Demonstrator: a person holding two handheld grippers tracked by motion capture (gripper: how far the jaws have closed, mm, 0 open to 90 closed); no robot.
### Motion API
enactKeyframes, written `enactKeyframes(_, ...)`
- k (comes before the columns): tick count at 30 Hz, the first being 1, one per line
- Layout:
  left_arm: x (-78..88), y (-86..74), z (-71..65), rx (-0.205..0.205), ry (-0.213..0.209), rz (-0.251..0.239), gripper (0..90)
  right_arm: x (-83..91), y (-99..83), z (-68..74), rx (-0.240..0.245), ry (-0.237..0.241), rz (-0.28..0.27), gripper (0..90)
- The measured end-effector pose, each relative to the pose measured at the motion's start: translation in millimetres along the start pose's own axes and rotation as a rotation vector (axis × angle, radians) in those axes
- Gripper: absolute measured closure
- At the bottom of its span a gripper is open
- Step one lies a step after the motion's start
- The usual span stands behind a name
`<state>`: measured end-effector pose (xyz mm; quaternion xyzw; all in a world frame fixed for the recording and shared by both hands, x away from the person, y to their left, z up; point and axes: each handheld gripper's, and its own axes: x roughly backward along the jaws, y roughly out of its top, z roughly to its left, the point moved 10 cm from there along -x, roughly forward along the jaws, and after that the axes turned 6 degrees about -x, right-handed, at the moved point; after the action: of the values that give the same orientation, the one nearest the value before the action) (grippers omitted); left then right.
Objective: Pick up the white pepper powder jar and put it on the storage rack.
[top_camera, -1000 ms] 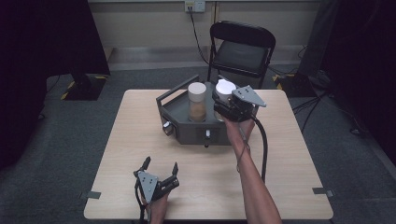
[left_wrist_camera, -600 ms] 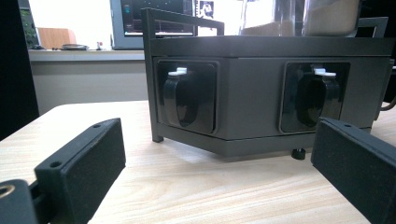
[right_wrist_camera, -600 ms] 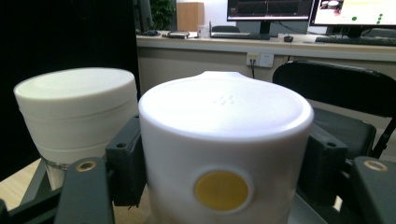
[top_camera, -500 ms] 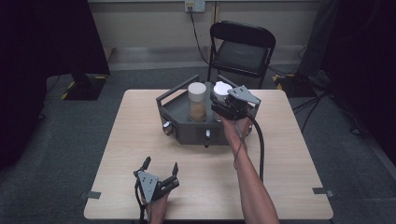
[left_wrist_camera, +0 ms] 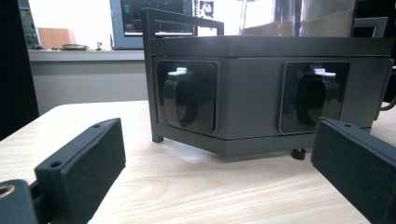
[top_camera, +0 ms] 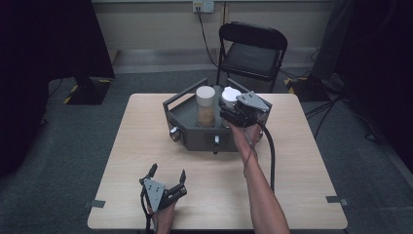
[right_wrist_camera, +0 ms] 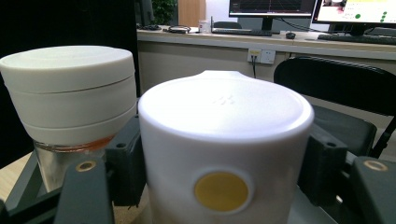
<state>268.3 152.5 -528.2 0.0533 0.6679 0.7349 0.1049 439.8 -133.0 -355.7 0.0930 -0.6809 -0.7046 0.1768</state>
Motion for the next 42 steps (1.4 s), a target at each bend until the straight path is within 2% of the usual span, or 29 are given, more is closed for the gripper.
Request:
enactKeyframes(3, 0.0, 0.0, 0.0, 0.0, 0.0, 0.0, 2.4, 0.4, -0.5, 1.2, 0.008, -0.003, -0.001, 30.0)
enactKeyframes(16, 0.0, 0.0, 0.0, 0.0, 0.0, 0.0, 2.5, 2.5, -2.0, -3.2, -0.008, 0.007, -0.006, 29.1)
enactKeyframes(23, 0.0, 0.0, 0.0, 0.0, 0.0, 0.0, 2.5, 3.1, -2.7, -1.6, 0.005, -0.002, -0.036, 14.9)
enactKeyframes(25, 0.0, 0.0, 0.0, 0.0, 0.0, 0.0, 2.5, 2.8, -2.8, -0.1, 0.009, -0.019, -0.036, 9.8)
enactKeyframes(28, 0.0, 0.0, 0.0, 0.0, 0.0, 0.0, 2.5, 4.2, -4.9, 0.6, -0.009, -0.034, -0.059, 2.6)
enactKeyframes(32, -0.1, 0.0, -0.1, 0.0, 0.0, -0.001, 2.5, 6.8, -7.3, -0.5, -0.042, -0.04, -0.095, 0.2)
enactKeyframes(42, -0.1, 0.0, -0.1, 0.0, 0.0, 0.0, 2.5, 10.1, -7.6, 2.9, -0.032, -0.054, -0.11, 0.2)
